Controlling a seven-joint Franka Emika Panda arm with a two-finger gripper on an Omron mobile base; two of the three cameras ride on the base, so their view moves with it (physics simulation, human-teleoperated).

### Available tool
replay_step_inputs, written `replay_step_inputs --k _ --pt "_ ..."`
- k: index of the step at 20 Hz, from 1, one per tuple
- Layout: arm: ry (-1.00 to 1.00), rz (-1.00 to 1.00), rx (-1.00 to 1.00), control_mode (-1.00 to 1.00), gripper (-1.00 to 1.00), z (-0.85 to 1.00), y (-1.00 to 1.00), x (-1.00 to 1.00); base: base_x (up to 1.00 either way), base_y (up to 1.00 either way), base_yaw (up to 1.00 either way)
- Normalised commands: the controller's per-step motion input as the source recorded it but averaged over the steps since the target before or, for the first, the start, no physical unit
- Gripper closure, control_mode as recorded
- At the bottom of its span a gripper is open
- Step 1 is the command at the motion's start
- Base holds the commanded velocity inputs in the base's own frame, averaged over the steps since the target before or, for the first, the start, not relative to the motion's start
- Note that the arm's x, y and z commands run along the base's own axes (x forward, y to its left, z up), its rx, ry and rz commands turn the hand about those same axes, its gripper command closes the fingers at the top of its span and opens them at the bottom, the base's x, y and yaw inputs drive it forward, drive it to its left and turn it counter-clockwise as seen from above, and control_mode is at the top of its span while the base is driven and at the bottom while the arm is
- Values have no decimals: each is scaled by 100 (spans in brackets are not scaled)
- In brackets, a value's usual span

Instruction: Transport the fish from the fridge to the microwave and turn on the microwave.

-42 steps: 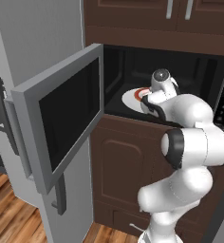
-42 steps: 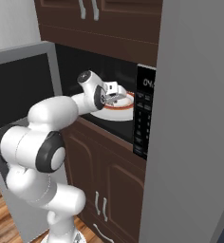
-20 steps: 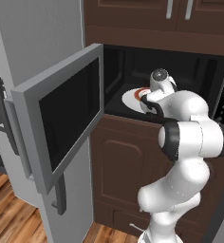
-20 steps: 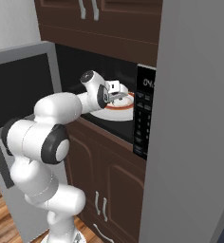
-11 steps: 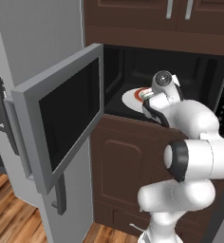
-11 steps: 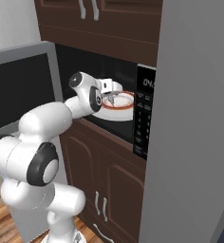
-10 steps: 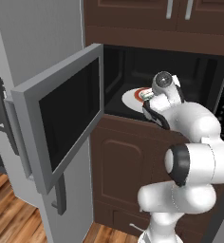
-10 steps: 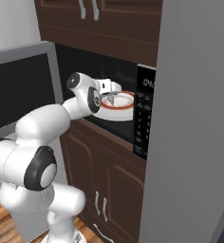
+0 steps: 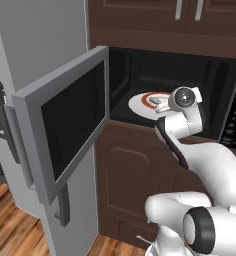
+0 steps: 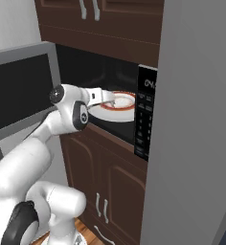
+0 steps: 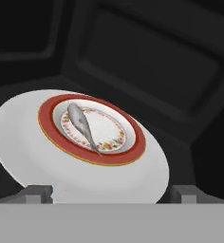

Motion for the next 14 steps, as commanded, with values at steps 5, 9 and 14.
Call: replay_step_inputs --k 5,9,14 --pt "4 0 0 -100 -100 21 0 -88 0 0 0" --pt "13 0 0 -100 -100 4 5 -85 0 0 0" --pt "13 0 -9 -100 -100 0 15 -75 0 0 0"
